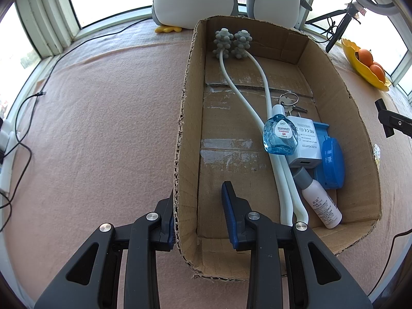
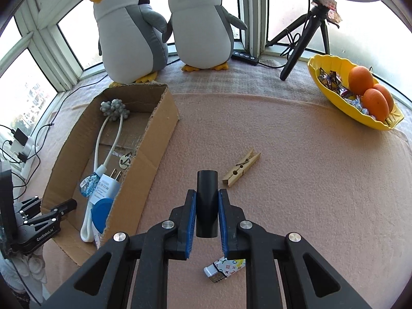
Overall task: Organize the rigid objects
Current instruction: 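Carry the black cylinder with the right gripper into the box and release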
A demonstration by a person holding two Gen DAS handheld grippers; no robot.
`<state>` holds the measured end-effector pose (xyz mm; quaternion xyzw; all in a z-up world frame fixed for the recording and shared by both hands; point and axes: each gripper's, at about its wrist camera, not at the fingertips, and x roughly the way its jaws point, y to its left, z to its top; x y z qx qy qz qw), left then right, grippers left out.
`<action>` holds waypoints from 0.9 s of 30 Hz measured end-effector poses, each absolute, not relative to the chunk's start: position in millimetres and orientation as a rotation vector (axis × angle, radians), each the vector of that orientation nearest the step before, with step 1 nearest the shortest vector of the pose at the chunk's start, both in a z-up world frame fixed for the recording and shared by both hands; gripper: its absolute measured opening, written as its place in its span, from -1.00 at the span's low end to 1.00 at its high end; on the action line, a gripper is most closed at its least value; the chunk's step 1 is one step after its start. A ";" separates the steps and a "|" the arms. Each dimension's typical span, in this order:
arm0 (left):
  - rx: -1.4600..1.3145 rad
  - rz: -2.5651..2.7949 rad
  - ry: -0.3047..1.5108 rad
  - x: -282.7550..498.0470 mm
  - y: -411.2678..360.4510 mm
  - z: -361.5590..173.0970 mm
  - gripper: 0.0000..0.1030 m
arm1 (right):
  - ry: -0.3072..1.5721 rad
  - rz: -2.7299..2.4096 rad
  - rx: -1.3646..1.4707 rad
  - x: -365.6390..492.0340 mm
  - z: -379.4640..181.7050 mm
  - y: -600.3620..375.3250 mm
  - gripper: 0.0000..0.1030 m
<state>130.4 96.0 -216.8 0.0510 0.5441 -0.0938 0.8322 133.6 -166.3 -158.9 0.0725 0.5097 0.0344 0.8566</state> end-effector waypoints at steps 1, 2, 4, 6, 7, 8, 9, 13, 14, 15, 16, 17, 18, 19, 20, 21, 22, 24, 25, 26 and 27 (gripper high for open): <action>0.108 -0.199 1.153 130.3 96.1 -216.8 -0.44 | 1.063 0.083 0.154 133.8 -156.2 -162.6 -0.71; 0.108 -0.199 1.153 130.4 96.0 -216.8 -0.44 | 1.057 0.094 0.157 134.0 -154.1 -158.8 -0.71; 0.109 -0.199 1.153 130.3 96.1 -216.8 -0.44 | 1.049 0.115 0.157 133.4 -151.0 -150.6 -0.71; 0.109 -0.200 1.153 130.3 96.1 -216.9 -0.44 | 1.045 0.134 0.154 133.4 -148.3 -141.2 -0.71; 0.109 -0.200 1.153 130.3 96.2 -216.9 -0.44 | 1.044 0.145 0.152 133.6 -147.5 -136.5 -0.71; 0.109 -0.199 1.153 130.2 96.3 -216.9 -0.44 | 1.043 0.154 0.149 133.4 -146.7 -131.8 -0.71; 0.109 -0.200 1.153 130.2 96.3 -216.9 -0.44 | 1.043 0.164 0.146 132.6 -146.7 -127.8 -0.71; 0.108 -0.200 1.153 130.2 96.4 -217.0 -0.44 | 1.041 0.203 0.134 131.4 -144.7 -111.1 -0.71; 0.108 -0.200 1.153 130.1 96.2 -217.0 -0.44 | 1.041 0.211 0.129 131.4 -144.2 -107.2 -0.71; 0.108 -0.199 1.153 130.1 96.4 -217.0 -0.44 | 1.041 0.219 0.126 131.2 -143.8 -103.6 -0.71; 0.108 -0.199 1.153 130.1 96.5 -217.0 -0.44 | 1.042 0.228 0.123 131.0 -143.6 -100.1 -0.71; 0.108 -0.200 1.152 130.1 96.3 -217.0 -0.44 | 1.041 0.235 0.119 131.0 -143.3 -96.5 -0.71; 0.107 -0.200 1.152 130.1 96.2 -216.8 -0.44 | 1.042 0.242 0.116 130.4 -143.3 -92.9 -0.71; 0.107 -0.200 1.153 130.0 96.5 -216.9 -0.44 | 1.044 0.250 0.112 130.3 -143.8 -88.9 -0.71; 0.107 -0.199 1.152 129.9 96.6 -217.0 -0.44 | 1.044 0.257 0.108 129.9 -144.1 -85.2 -0.71; 0.107 -0.199 1.152 129.9 96.5 -217.0 -0.44 | 1.043 0.262 0.104 129.0 -144.4 -81.7 -0.71; 0.108 -0.200 1.152 129.9 96.6 -217.0 -0.44 | 1.045 0.270 0.100 128.5 -144.9 -77.8 -0.71; 0.107 -0.201 1.152 129.9 96.7 -217.0 -0.44 | 1.048 0.282 0.093 127.4 -146.0 -69.9 -0.71; 0.106 -0.201 1.152 130.0 96.8 -216.8 -0.44 | 1.050 0.290 0.089 127.0 -146.7 -66.2 -0.71; 0.105 -0.202 1.151 130.1 96.5 -216.7 -0.44 | 1.051 0.297 0.082 126.5 -147.4 -62.5 -0.71; 0.105 -0.202 1.151 130.4 96.3 -216.4 -0.44 | 1.051 0.300 0.075 125.8 -147.9 -58.9 -0.71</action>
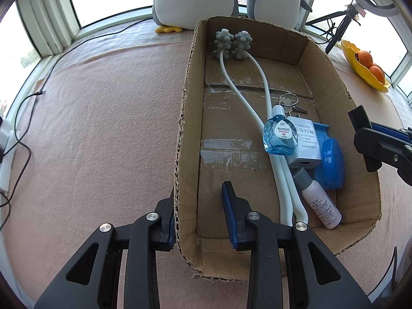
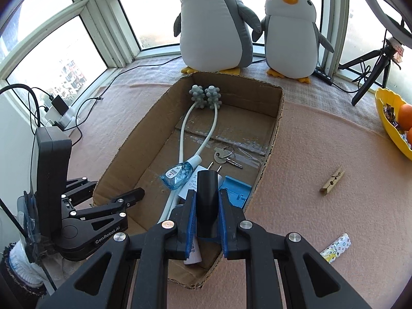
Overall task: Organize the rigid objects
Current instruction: 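Carry the black cylinder with the right gripper into the box and release, then move the right gripper to the wooden clothespin and grasp it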
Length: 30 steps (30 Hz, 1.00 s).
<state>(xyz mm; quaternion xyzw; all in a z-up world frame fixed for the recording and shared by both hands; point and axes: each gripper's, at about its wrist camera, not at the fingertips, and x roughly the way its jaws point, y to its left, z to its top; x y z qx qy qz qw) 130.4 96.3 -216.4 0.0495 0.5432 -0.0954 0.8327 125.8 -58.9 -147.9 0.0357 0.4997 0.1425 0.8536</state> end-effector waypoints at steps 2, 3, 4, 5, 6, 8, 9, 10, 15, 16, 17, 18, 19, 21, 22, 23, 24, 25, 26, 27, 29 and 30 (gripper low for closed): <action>0.106 -0.204 1.151 130.7 96.6 -216.1 -0.44 | 1.052 0.310 0.063 124.9 -149.2 -52.8 -0.71; 0.106 -0.204 1.151 130.9 96.3 -216.0 -0.44 | 1.053 0.314 0.058 124.7 -149.8 -50.4 -0.71; 0.106 -0.204 1.151 131.1 96.1 -215.9 -0.44 | 1.054 0.319 0.055 124.5 -150.4 -48.5 -0.71; 0.106 -0.204 1.151 130.8 96.5 -216.0 -0.44 | 1.055 0.323 0.052 124.2 -150.6 -46.7 -0.71; 0.105 -0.204 1.151 130.9 96.3 -216.0 -0.44 | 1.056 0.327 0.051 124.0 -150.9 -45.3 -0.71; 0.105 -0.204 1.151 131.2 96.0 -215.9 -0.44 | 1.058 0.333 0.051 123.9 -151.5 -43.9 -0.71; 0.105 -0.203 1.151 130.9 96.4 -216.0 -0.44 | 1.058 0.335 0.051 123.9 -151.6 -43.5 -0.71; 0.105 -0.204 1.151 130.7 96.6 -216.1 -0.44 | 1.058 0.336 0.051 123.5 -151.6 -43.4 -0.71; 0.106 -0.204 1.150 130.8 96.6 -216.1 -0.44 | 1.061 0.345 0.050 123.1 -151.8 -42.0 -0.71; 0.106 -0.204 1.151 130.6 96.8 -216.2 -0.44 | 1.061 0.349 0.050 122.8 -151.6 -41.6 -0.70; 0.106 -0.204 1.151 131.0 97.1 -216.7 -0.44 | 1.059 0.350 0.047 122.3 -151.3 -40.9 -0.69; 0.107 -0.204 1.150 131.1 96.9 -216.7 -0.44 | 1.059 0.350 0.042 121.8 -151.0 -40.3 -0.62; 0.107 -0.204 1.150 131.3 96.8 -216.7 -0.44 | 1.056 0.348 0.037 121.0 -150.4 -39.6 -0.48; 0.106 -0.203 1.150 131.5 97.0 -216.4 -0.44 | 1.042 0.335 0.027 119.6 -148.5 -39.3 -0.32; 0.105 -0.203 1.150 131.5 97.4 -216.6 -0.44 | 1.035 0.328 0.020 119.4 -147.4 -39.9 -0.30; 0.105 -0.203 1.150 131.8 97.6 -216.7 -0.44 | 1.031 0.323 0.015 119.2 -146.4 -39.9 -0.30; 0.106 -0.203 1.150 132.3 97.4 -217.0 -0.44 | 1.028 0.320 0.011 119.0 -145.4 -40.2 -0.30; 0.107 -0.203 1.150 132.7 97.3 -217.2 -0.44 | 1.028 0.319 0.008 119.0 -144.9 -40.4 -0.29; 0.107 -0.203 1.150 132.9 97.2 -217.4 -0.44 | 1.028 0.316 0.005 119.3 -144.4 -40.9 -0.29; 0.108 -0.203 1.150 132.4 97.3 -217.5 -0.44 | 1.026 0.310 0.003 119.4 -143.8 -41.7 -0.28; 0.108 -0.203 1.150 132.5 97.5 -217.5 -0.44 | 1.023 0.303 0.004 119.8 -143.0 -44.5 -0.27; 0.109 -0.203 1.150 132.6 97.3 -217.5 -0.44 | 1.022 0.298 0.007 119.9 -142.6 -46.4 -0.26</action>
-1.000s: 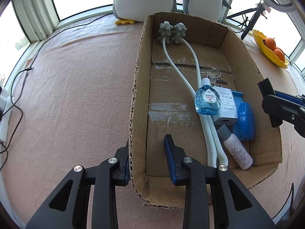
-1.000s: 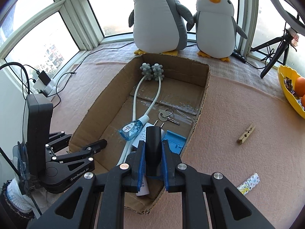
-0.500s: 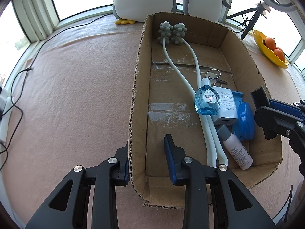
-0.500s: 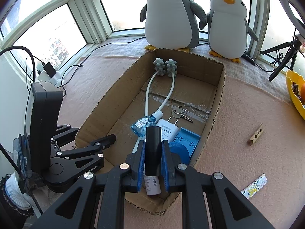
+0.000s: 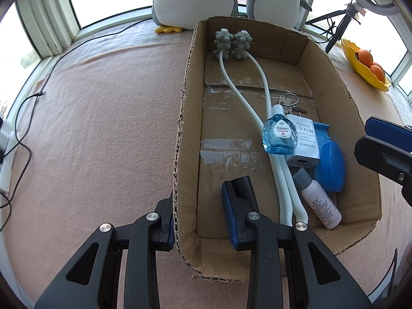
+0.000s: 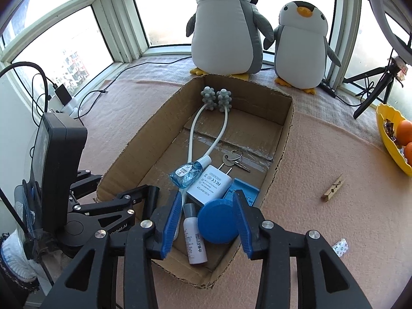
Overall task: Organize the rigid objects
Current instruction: 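Move the right gripper to the wooden clothespin and grasp it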
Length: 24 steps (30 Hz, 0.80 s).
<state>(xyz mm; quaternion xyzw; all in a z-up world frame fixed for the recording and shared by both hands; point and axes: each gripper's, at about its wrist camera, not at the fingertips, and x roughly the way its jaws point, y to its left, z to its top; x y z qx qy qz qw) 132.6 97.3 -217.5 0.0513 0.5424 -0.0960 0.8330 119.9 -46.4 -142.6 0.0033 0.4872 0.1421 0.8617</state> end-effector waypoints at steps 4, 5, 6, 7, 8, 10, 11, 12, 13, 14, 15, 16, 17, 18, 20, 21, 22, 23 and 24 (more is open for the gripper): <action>0.110 -0.203 1.149 132.3 97.3 -217.7 -0.44 | 1.015 0.270 0.014 120.8 -140.8 -55.9 -0.24; 0.110 -0.203 1.149 132.3 97.4 -217.7 -0.44 | 1.014 0.263 0.017 121.0 -140.5 -58.9 -0.24; 0.110 -0.203 1.149 132.5 97.3 -217.7 -0.44 | 1.012 0.256 0.021 121.4 -140.1 -62.3 -0.24; 0.109 -0.203 1.149 132.3 97.5 -217.7 -0.44 | 1.012 0.247 0.026 121.9 -139.7 -66.1 -0.23; 0.109 -0.203 1.149 132.3 97.4 -217.7 -0.44 | 1.011 0.237 0.034 122.6 -139.2 -70.8 -0.23; 0.110 -0.203 1.149 132.3 97.4 -217.7 -0.44 | 1.009 0.215 0.056 124.6 -138.7 -81.8 -0.23; 0.110 -0.203 1.149 132.3 97.4 -217.7 -0.44 | 1.011 0.204 0.071 126.3 -138.7 -88.0 -0.23; 0.111 -0.203 1.149 132.8 97.1 -217.8 -0.44 | 1.012 0.193 0.087 128.0 -138.7 -95.2 -0.22; 0.110 -0.203 1.149 132.2 97.4 -217.8 -0.44 | 1.014 0.177 0.101 130.0 -139.0 -102.6 -0.22; 0.110 -0.203 1.148 132.2 97.4 -217.8 -0.44 | 1.015 0.156 0.111 131.9 -139.5 -109.8 -0.22; 0.110 -0.203 1.148 132.8 97.2 -217.8 -0.44 | 1.017 0.133 0.120 134.0 -140.5 -117.3 -0.22; 0.109 -0.203 1.149 132.5 97.3 -217.8 -0.44 | 1.022 0.115 0.132 135.7 -141.7 -124.7 -0.22; 0.109 -0.203 1.148 132.6 97.2 -217.8 -0.44 | 1.029 0.101 0.147 137.7 -143.4 -131.9 -0.22; 0.110 -0.203 1.148 132.7 97.0 -217.8 -0.44 | 1.039 0.092 0.164 140.0 -145.6 -138.8 -0.22; 0.112 -0.202 1.148 132.2 97.4 -218.0 -0.44 | 1.064 0.072 0.204 144.6 -152.3 -151.9 -0.22; 0.113 -0.201 1.147 132.1 97.1 -218.2 -0.44 | 1.076 0.064 0.229 146.6 -155.9 -158.2 -0.22; 0.114 -0.200 1.147 132.2 97.0 -218.3 -0.44 | 1.088 0.057 0.255 148.5 -159.8 -164.2 -0.22; 0.114 -0.199 1.147 132.3 96.9 -218.5 -0.44 | 1.099 0.047 0.275 150.0 -163.6 -169.6 -0.22; 0.113 -0.199 1.147 132.1 96.7 -218.5 -0.44 | 1.107 0.036 0.289 151.1 -167.0 -174.0 -0.22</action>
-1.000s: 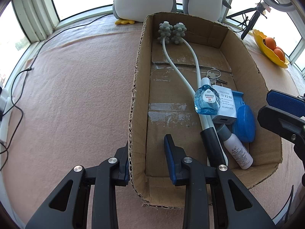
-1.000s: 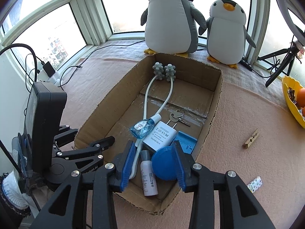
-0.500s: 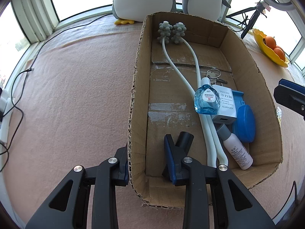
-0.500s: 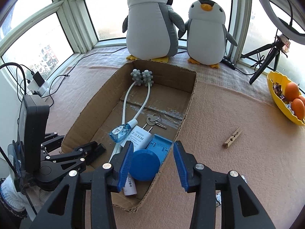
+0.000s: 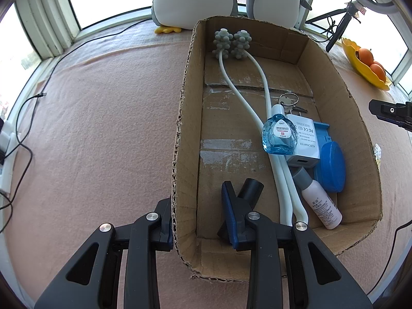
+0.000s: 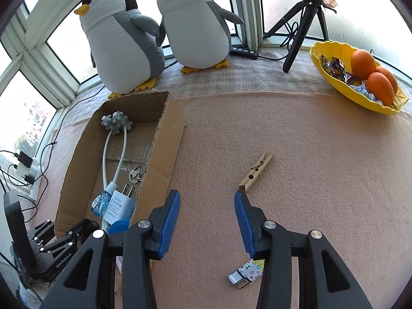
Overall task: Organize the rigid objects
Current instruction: 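Move the right gripper to the wooden clothespin and grasp it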
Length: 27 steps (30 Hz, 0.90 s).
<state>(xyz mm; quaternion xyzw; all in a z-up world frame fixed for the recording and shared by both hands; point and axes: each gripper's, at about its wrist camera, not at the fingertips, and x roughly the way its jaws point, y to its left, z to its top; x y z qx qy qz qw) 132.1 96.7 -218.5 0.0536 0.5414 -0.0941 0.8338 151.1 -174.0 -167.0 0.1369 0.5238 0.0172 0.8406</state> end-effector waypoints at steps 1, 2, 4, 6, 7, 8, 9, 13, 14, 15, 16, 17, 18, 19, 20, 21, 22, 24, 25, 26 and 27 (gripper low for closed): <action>0.114 -0.200 1.147 131.9 96.7 -218.5 -0.44 | 1.118 0.027 0.300 153.2 -170.8 -177.9 -0.22; 0.113 -0.200 1.147 132.2 96.6 -218.6 -0.44 | 1.128 0.019 0.311 155.1 -174.5 -181.3 -0.22; 0.114 -0.200 1.147 131.9 96.7 -218.5 -0.44 | 1.150 0.004 0.339 158.9 -181.5 -188.0 -0.22; 0.112 -0.201 1.145 131.8 96.7 -218.4 -0.44 | 1.163 -0.013 0.367 163.1 -186.6 -194.1 -0.22; 0.111 -0.202 1.145 131.7 96.8 -218.3 -0.44 | 1.168 -0.024 0.378 165.1 -188.8 -197.0 -0.22; 0.109 -0.202 1.144 131.6 97.0 -218.4 -0.44 | 1.173 -0.033 0.391 167.0 -191.4 -200.1 -0.22; 0.108 -0.202 1.144 131.9 96.9 -218.4 -0.44 | 1.176 -0.044 0.401 169.0 -193.3 -202.7 -0.22; 0.105 -0.203 1.142 130.7 97.7 -218.7 -0.44 | 1.193 -0.065 0.443 176.6 -201.0 -210.3 -0.22; 0.105 -0.203 1.142 130.7 97.6 -218.7 -0.44 | 1.198 -0.068 0.448 178.4 -202.6 -211.1 -0.22; 0.106 -0.203 1.142 130.9 97.5 -218.8 -0.44 | 1.200 -0.075 0.447 180.3 -203.9 -211.5 -0.22; 0.106 -0.203 1.142 130.7 97.7 -218.8 -0.44 | 1.201 -0.083 0.443 182.1 -204.8 -211.5 -0.22; 0.105 -0.203 1.142 130.7 97.7 -218.8 -0.44 | 1.202 -0.091 0.440 183.9 -205.9 -211.8 -0.22; 0.105 -0.203 1.142 130.7 97.6 -218.8 -0.44 | 1.204 -0.095 0.440 185.7 -206.9 -211.9 -0.22; 0.105 -0.202 1.142 130.7 97.7 -218.8 -0.44 | 1.209 -0.098 0.442 187.6 -208.3 -212.6 -0.22; 0.105 -0.202 1.142 130.8 97.6 -218.8 -0.44 | 1.213 -0.102 0.445 189.4 -209.7 -212.9 -0.22; 0.105 -0.202 1.142 130.7 97.6 -218.8 -0.44 | 1.215 -0.106 0.445 191.1 -210.9 -213.2 -0.22; 0.105 -0.202 1.142 130.7 97.7 -218.8 -0.44 | 1.218 -0.111 0.442 193.0 -212.2 -213.1 -0.22; 0.106 -0.202 1.142 130.8 97.6 -218.9 -0.44 | 1.226 -0.120 0.433 196.7 -215.1 -212.5 -0.22; 0.105 -0.202 1.142 130.7 97.7 -218.8 -0.44 | 1.229 -0.124 0.429 198.3 -216.4 -212.1 -0.22; 0.105 -0.202 1.142 130.7 97.7 -218.8 -0.44 | 1.230 -0.129 0.424 199.1 -217.3 -211.6 -0.22; 0.105 -0.202 1.142 130.7 97.7 -218.8 -0.44 | 1.227 -0.133 0.415 199.7 -217.3 -211.2 -0.22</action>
